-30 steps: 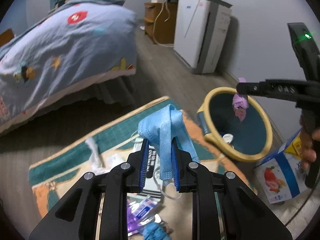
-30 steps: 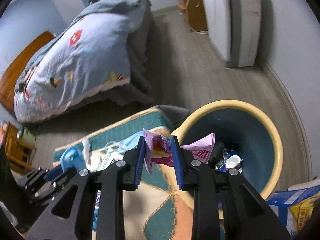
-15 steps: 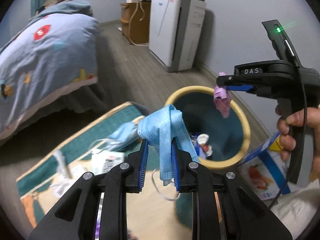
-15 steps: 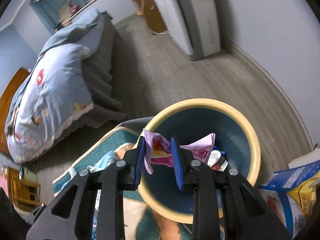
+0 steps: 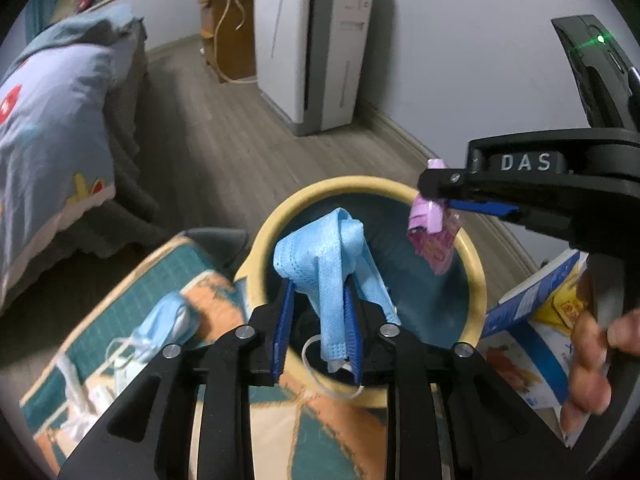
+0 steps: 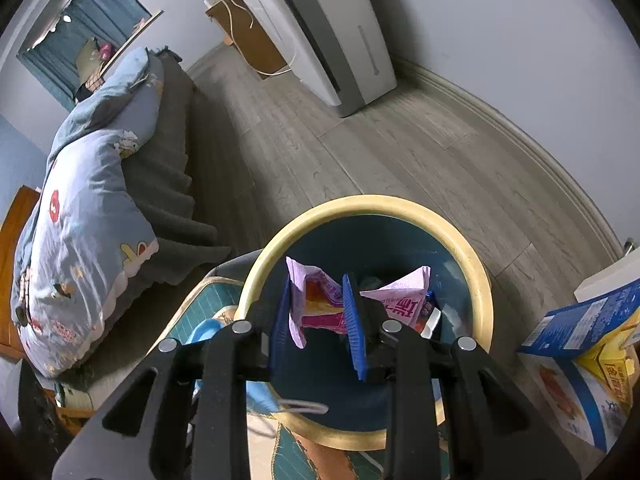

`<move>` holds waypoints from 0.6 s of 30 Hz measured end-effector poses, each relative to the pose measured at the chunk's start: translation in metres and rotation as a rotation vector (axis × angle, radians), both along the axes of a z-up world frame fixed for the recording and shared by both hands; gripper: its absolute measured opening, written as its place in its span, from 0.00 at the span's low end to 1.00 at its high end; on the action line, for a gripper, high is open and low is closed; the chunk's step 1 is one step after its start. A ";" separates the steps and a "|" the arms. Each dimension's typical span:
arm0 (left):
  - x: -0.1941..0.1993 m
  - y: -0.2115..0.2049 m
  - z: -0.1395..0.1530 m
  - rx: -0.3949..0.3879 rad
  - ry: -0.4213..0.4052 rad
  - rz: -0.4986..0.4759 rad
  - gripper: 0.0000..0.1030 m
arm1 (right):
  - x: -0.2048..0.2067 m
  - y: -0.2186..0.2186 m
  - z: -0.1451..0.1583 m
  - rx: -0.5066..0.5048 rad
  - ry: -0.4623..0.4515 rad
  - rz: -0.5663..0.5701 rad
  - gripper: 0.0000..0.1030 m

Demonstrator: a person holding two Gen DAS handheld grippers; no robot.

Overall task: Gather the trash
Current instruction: 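Open both tools over the bin to drop the wrapper and mask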

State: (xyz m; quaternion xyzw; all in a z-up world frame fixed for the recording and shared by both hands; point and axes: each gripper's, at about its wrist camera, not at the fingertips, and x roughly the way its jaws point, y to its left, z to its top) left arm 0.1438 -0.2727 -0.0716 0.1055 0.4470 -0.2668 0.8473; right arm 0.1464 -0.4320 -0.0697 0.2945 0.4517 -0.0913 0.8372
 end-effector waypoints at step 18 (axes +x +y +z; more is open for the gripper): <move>-0.018 0.039 0.014 0.007 -0.083 0.030 0.89 | -0.002 0.000 0.003 -0.026 -0.001 -0.042 0.90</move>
